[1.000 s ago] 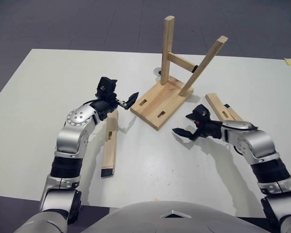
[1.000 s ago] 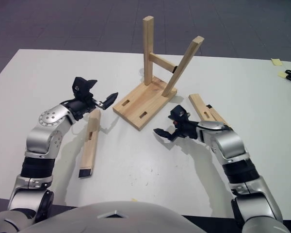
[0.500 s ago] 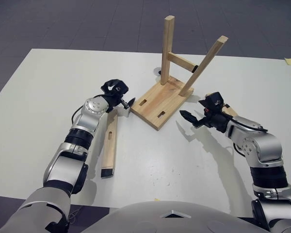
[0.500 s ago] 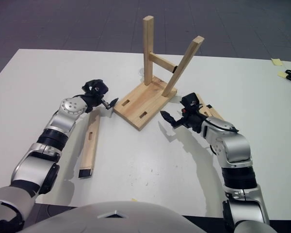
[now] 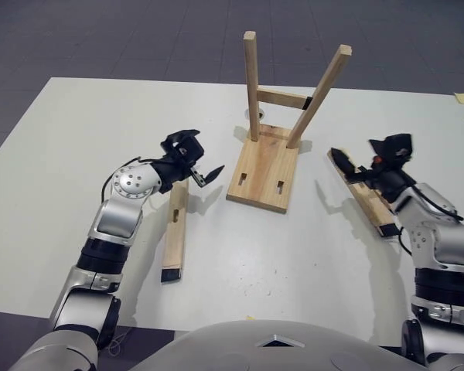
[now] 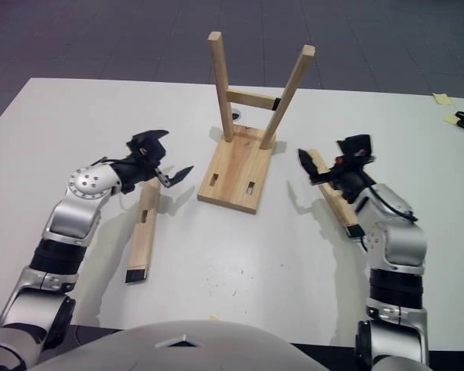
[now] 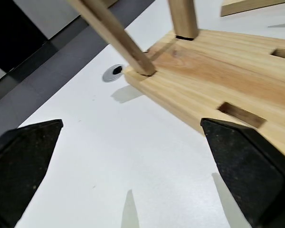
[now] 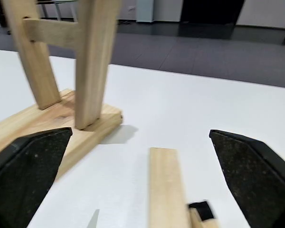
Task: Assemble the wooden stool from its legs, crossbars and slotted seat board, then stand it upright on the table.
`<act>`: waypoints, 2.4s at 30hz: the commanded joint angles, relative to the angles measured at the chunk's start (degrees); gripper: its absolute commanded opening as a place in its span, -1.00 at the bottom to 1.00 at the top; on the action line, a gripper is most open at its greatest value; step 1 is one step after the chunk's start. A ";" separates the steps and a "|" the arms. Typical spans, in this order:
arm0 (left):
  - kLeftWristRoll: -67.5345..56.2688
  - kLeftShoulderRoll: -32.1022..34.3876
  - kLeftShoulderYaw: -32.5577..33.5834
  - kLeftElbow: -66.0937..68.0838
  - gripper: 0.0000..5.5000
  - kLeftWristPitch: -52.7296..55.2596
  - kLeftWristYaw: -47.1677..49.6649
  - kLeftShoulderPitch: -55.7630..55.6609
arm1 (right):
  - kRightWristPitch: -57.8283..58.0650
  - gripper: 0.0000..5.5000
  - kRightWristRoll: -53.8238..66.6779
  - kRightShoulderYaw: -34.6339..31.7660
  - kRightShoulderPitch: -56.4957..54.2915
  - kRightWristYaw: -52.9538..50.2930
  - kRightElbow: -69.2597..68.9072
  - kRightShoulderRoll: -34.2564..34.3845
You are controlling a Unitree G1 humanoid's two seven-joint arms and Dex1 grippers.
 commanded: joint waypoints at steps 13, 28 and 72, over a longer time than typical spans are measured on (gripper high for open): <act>-3.07 -2.07 5.87 -2.60 0.96 4.21 7.10 2.51 | -16.35 0.96 -9.07 1.64 4.59 15.54 22.36 -12.26; -2.35 -2.00 4.38 -3.17 0.96 3.72 7.41 3.75 | 5.84 0.56 -3.57 2.86 2.99 19.48 22.27 -12.49; -72.79 -16.07 16.91 -23.92 0.96 35.05 26.55 -12.44 | -24.25 -0.52 -8.97 19.53 -7.22 -2.23 -23.98 7.67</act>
